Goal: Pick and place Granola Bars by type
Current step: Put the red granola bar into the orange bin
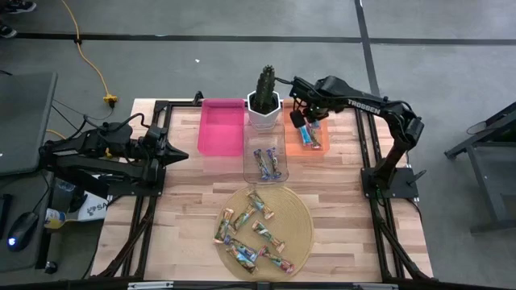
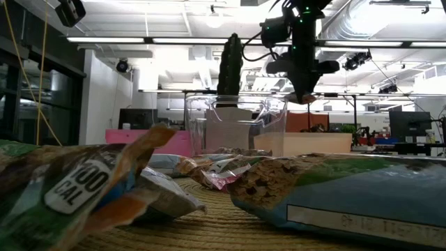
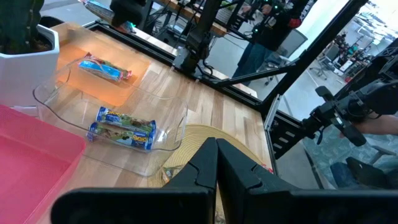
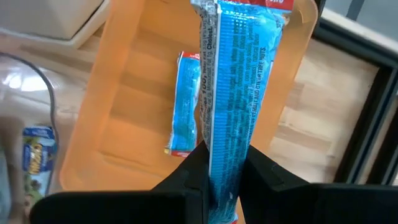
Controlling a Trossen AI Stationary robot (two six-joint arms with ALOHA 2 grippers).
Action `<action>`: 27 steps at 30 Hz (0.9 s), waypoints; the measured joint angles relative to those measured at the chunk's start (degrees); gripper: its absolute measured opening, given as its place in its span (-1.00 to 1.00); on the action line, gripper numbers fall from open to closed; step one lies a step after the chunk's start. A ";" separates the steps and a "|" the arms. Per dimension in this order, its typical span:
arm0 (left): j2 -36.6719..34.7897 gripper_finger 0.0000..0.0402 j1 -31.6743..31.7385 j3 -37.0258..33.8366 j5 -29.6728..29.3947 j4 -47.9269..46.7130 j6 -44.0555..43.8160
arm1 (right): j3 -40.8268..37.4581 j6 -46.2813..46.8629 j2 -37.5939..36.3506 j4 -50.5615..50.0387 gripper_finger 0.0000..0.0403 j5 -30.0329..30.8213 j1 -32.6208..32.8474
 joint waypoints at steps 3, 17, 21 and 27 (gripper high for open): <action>0.01 -1.00 0.01 -0.01 0.00 0.02 -0.02 | 0.00 1.60 0.00 0.00 -0.77 -1.53 -0.46; -0.01 -1.00 0.01 0.01 0.00 0.07 -0.02 | 0.02 4.01 0.00 0.02 -0.76 -5.77 -2.66; -0.01 -1.00 0.00 0.00 0.00 0.08 0.00 | 0.02 3.74 0.00 -0.02 -0.66 -5.77 -2.59; -0.01 -1.00 0.01 0.01 0.00 0.09 0.00 | 0.02 3.79 -0.02 -0.02 -0.48 -5.26 -2.59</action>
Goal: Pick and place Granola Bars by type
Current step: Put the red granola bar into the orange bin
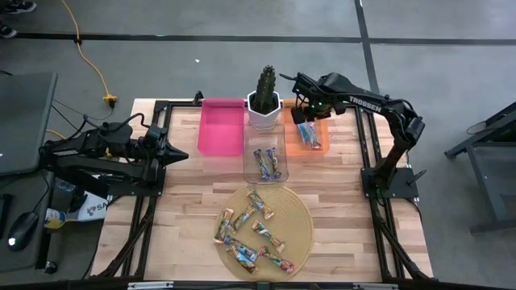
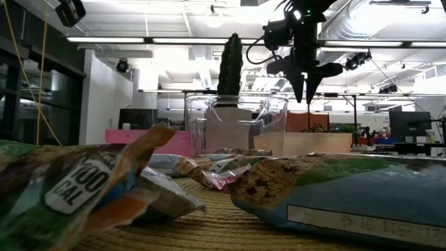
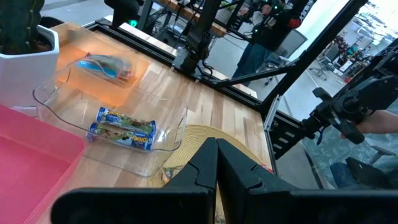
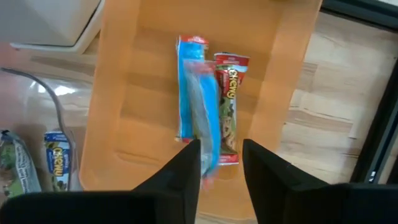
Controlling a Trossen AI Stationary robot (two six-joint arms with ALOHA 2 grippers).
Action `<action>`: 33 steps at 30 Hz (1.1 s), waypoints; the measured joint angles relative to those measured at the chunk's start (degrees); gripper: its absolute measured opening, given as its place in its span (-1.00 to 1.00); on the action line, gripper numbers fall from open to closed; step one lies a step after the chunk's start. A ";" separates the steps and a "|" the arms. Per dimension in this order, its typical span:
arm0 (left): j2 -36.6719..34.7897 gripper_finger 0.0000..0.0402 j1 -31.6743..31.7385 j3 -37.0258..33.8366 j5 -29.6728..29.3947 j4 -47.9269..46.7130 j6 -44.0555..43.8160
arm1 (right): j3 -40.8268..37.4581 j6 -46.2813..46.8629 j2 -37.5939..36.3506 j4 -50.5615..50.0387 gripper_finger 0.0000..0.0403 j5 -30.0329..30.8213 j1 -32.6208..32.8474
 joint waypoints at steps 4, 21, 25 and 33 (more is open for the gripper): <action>0.01 -1.00 -0.02 -0.02 0.00 0.00 0.00 | 0.00 -0.06 0.00 0.00 -0.42 1.46 0.00; 0.01 -1.00 -0.01 -0.01 0.00 0.00 0.00 | 0.01 -6.55 -7.69 3.07 -0.41 5.09 -0.39; 0.01 -1.00 -0.02 0.00 0.00 -0.02 0.02 | 0.04 -9.06 -12.03 5.25 -0.41 2.09 -0.21; 0.00 -1.00 -0.01 -0.02 0.07 -0.02 0.00 | 0.04 -12.58 -20.02 10.67 -0.41 -8.48 5.11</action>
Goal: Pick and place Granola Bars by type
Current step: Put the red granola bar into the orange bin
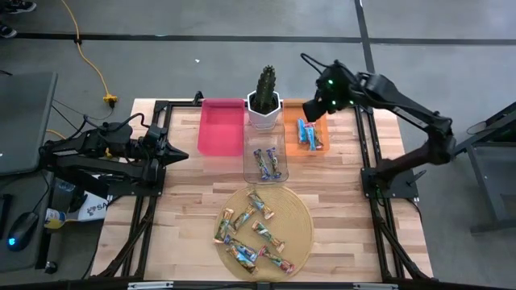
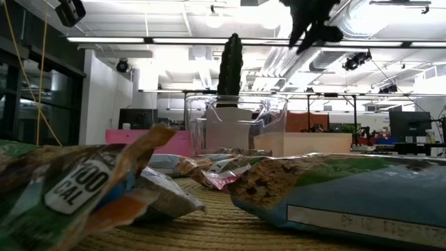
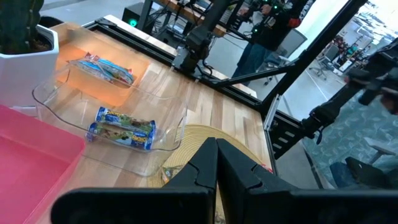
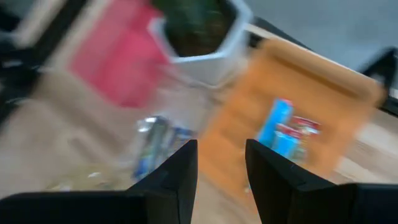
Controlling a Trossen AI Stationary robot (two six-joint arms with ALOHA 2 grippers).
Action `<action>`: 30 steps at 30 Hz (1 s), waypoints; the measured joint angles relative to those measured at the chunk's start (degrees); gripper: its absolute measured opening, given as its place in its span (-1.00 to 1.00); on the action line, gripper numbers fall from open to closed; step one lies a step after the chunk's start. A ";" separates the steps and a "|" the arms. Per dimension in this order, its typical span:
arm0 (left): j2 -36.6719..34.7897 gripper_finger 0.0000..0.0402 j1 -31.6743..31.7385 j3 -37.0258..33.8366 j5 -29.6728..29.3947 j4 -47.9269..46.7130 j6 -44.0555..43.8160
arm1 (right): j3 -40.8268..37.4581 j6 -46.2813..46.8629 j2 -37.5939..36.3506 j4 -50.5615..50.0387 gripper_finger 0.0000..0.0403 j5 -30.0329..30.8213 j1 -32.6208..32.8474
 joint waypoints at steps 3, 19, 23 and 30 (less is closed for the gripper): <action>0.01 -1.00 0.01 0.01 0.00 -0.02 0.01 | 0.00 -0.08 -2.48 2.31 -0.41 -2.29 3.68; 0.02 -1.00 0.00 0.01 0.13 -0.68 0.09 | 0.00 2.63 -6.01 17.40 -0.41 5.31 29.80; 0.02 -1.00 0.01 0.01 0.15 -0.66 0.07 | 0.00 3.78 -5.94 19.61 -0.41 11.09 36.70; 0.02 -1.00 0.01 0.00 0.50 -0.80 0.04 | 0.00 9.58 -3.37 20.31 -0.41 16.32 47.86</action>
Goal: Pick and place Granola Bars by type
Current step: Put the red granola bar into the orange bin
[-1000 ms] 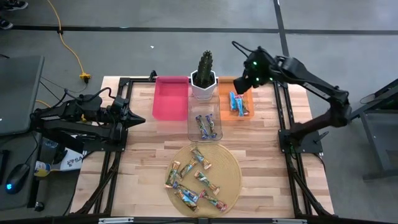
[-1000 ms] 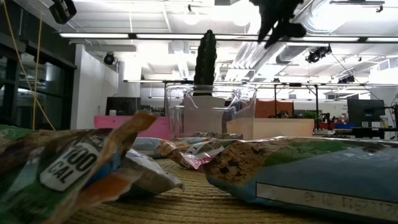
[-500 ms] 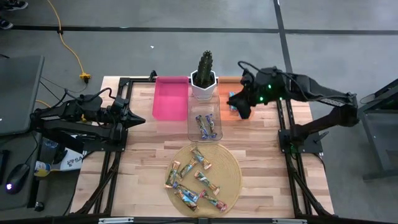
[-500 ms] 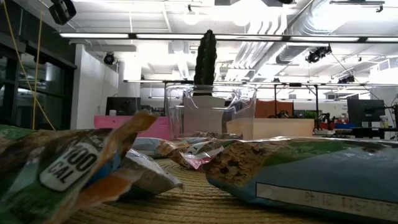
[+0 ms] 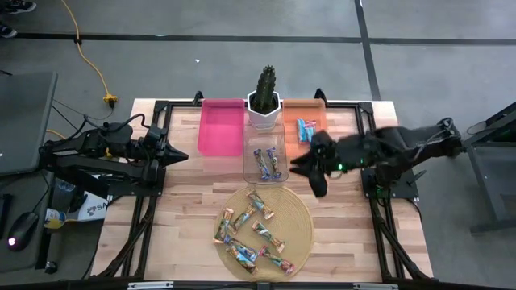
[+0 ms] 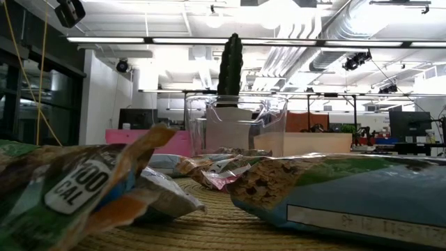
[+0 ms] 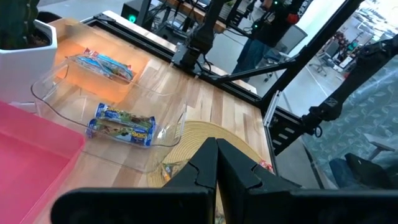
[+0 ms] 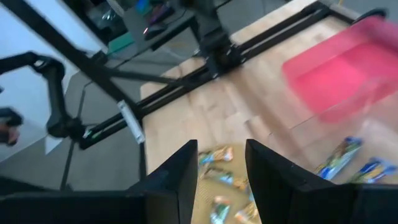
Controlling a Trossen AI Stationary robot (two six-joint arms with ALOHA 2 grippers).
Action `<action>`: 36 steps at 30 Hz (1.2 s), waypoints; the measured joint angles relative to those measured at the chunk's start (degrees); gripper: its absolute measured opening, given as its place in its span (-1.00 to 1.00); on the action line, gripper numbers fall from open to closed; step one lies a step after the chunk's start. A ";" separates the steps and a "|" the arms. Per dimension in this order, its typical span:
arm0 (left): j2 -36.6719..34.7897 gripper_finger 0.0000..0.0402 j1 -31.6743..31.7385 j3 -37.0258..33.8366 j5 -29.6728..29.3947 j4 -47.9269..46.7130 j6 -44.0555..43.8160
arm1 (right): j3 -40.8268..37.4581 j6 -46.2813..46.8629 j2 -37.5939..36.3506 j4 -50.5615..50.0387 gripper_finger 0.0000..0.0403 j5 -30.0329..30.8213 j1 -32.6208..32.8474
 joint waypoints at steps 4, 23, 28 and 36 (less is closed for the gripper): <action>0.00 -1.00 -0.02 0.00 0.03 -0.07 0.00 | 0.00 3.45 2.86 0.92 -0.41 1.79 5.65; -0.01 -1.00 -0.01 0.00 0.09 -1.28 0.11 | -0.04 18.36 21.39 23.54 -0.41 -0.40 20.83; -0.01 -1.00 -0.01 0.00 0.09 -2.80 0.20 | -0.04 21.98 25.53 28.98 -0.41 -0.65 23.05; -0.02 -1.00 -0.02 0.00 0.09 -4.11 0.20 | -0.04 30.39 31.80 27.96 -0.41 -5.08 25.13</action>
